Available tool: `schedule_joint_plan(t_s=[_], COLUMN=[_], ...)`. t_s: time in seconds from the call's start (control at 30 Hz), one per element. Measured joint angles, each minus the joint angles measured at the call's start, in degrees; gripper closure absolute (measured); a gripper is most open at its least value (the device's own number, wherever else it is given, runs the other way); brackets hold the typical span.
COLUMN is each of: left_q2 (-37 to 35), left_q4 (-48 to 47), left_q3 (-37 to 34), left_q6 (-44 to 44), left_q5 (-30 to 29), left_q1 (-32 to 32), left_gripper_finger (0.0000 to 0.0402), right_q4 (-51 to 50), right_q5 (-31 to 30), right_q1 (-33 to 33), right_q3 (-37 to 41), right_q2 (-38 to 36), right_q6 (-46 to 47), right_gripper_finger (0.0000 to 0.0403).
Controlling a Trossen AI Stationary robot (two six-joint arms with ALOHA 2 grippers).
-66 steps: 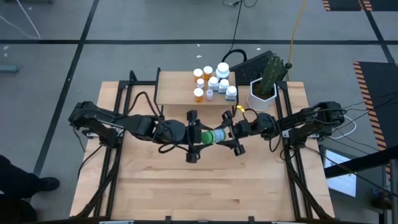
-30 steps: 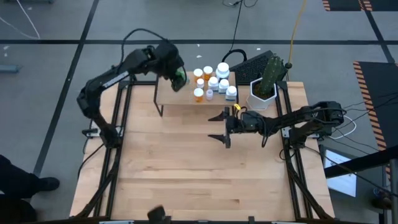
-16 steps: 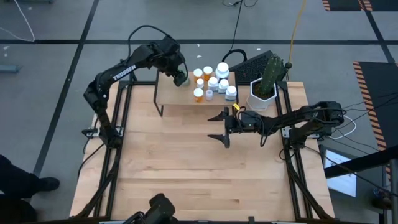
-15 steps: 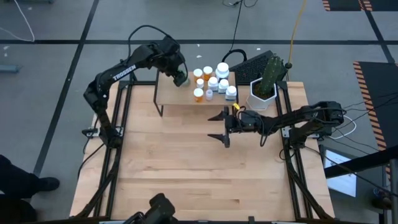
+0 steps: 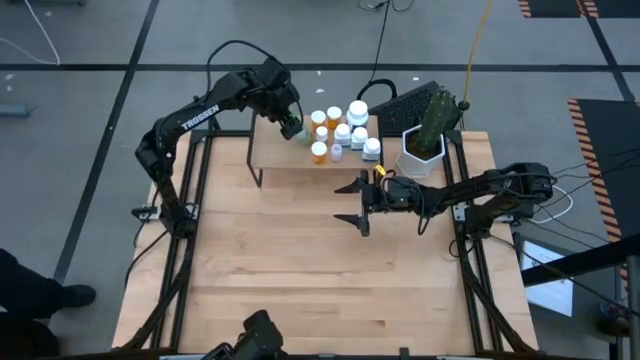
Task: Pick and place medicine bottles onto shelf by color
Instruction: Put the green pill bottle on the shelf
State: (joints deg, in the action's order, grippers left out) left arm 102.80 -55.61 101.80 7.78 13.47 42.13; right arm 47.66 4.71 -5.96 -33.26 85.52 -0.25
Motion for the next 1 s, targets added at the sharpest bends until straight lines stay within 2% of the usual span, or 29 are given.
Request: schedule_joint_plan(t_s=[0.1, 0.23, 0.47, 0.6, 0.83, 1.0], left_q2=[0.0, 0.0, -0.46, -0.52, -0.52, -0.52], left_q4=[0.03, -0.01, -3.03, -2.83, -2.8, -1.34], left_q3=[0.02, 0.02, 0.04, 0.09, 0.09, 0.09], left_q6=[-0.4, -0.19, -0.06, 3.64, 3.5, 4.42], left_q5=[0.0, -0.08, -8.09, -12.02, -16.72, -16.88], left_q1=[0.0, -0.37, -1.36, -2.69, -6.32, -7.95], left_gripper_finger=[0.004, 0.004, 0.0044, 0.0044, 0.0044, 0.0044], right_q4=[0.01, -0.01, -1.37, -1.15, -3.01, -2.56], right_q5=[0.0, 0.01, 0.02, 0.02, 0.04, -0.09], right_q1=[0.0, 0.0, 0.0, 0.01, 1.11, 1.09], right_q3=[0.0, 0.0, 0.0, 0.0, 0.0, 0.0], right_q2=[0.0, 0.0, 0.0, 0.0, 0.0, 0.0], right_q6=[0.02, 0.02, 0.02, 0.02, -1.96, -1.92], right_gripper_finger=[0.0057, 0.0057, 0.0057, 0.0057, 0.0057, 0.0057])
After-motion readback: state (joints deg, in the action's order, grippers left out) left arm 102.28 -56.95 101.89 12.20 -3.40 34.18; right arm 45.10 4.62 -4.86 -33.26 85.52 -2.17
